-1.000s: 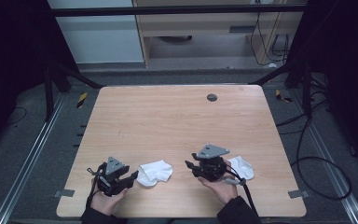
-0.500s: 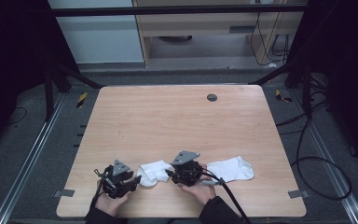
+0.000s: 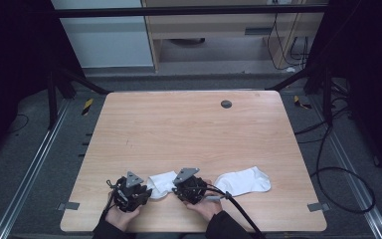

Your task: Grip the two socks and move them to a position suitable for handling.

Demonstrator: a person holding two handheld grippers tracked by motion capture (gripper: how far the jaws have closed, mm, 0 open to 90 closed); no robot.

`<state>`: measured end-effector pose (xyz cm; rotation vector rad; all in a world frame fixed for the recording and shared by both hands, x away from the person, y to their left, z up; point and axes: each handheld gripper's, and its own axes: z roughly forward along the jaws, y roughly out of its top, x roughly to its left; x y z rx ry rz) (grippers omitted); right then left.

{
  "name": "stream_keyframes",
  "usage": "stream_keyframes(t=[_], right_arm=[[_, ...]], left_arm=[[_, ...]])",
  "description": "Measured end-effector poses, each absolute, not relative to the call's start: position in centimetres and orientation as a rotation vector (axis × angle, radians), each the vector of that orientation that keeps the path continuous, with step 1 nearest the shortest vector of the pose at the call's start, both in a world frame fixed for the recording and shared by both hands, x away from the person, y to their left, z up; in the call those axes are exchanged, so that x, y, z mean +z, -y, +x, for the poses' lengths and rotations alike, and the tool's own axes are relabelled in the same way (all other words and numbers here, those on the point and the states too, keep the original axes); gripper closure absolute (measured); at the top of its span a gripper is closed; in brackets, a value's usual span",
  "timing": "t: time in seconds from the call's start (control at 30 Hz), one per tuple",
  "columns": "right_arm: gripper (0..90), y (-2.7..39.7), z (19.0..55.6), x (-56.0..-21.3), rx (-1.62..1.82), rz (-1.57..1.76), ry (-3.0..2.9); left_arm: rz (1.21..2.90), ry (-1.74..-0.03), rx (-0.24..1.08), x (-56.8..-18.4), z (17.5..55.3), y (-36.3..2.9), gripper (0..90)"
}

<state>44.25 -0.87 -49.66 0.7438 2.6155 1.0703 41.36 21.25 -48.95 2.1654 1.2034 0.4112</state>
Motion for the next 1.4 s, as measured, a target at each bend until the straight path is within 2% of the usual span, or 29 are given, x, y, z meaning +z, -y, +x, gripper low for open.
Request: stream_keyframes(t=[0.53,0.97,1.27,1.33,1.4], right_arm=[[84.6,2.4,44.3,-47.6,1.332,0.892,-2.460],[82.9,2.7,46.9,-47.6,1.339,1.136,-2.278],[76.0,1.4,48.9,-48.5,1.218,1.120,-2.218],[73.8,1.4,49.0,-48.3,1.218,1.108,-2.205],[71.7,1.6,49.1,-48.0,1.225,1.101,-2.197]], left_arm=[[2.187,-1.170,0.388,-48.9,41.7,-20.7,87.1],[2.237,-1.097,0.391,-48.7,42.5,-20.6,87.9],[2.227,-1.102,0.397,-48.6,43.0,-20.8,87.8],[2.219,-1.107,0.406,-48.7,43.0,-20.9,86.6],[2.184,-1.135,0.413,-48.7,43.0,-21.2,79.9]])
